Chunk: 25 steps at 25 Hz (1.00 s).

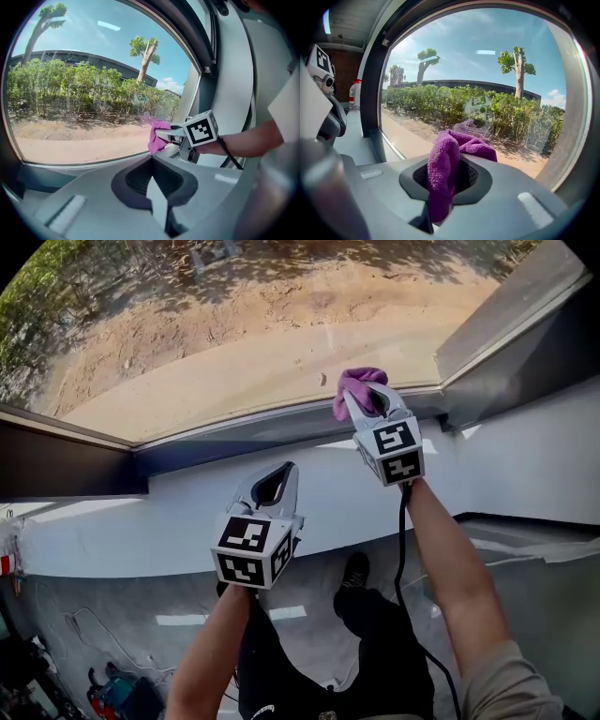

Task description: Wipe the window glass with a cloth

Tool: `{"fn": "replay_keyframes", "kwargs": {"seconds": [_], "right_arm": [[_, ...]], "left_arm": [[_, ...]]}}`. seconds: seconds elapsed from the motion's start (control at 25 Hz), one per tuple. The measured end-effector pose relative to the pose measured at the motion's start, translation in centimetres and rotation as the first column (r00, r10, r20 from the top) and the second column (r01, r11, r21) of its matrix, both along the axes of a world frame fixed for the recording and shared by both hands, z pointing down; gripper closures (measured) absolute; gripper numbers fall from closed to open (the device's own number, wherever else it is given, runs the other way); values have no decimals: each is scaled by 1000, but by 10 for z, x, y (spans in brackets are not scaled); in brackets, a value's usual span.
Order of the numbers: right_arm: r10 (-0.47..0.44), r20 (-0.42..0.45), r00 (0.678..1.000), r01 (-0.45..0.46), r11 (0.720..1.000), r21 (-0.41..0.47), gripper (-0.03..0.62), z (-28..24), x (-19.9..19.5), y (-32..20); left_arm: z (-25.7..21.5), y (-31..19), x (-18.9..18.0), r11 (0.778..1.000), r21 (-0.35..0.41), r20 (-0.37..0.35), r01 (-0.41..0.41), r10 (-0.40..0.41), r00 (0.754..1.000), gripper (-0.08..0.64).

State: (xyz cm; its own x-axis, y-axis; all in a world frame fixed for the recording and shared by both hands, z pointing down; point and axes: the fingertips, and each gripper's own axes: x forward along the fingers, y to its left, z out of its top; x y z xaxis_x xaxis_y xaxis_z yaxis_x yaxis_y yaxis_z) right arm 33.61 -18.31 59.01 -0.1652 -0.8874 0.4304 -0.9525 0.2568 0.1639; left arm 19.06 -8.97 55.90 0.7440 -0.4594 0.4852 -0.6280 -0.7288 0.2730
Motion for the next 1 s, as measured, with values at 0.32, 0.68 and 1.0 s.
{"fn": "replay_keyframes", "kwargs": {"seconds": [0.32,0.68,1.0], "right_arm": [[102,-1,995,-102,995,6,511,9,89,16],[246,4,969,-246,969,-2,511,20,180,34],[421,-42,906,-422,906,-28,512,29,245,48]], "left_arm": [[9,7,66,998,0,8,-67,67,998,560],[15,11,120,990,2,16,-139,139,990,560],[24,14,143,985,-8,27,-170,170,985,560]]}}
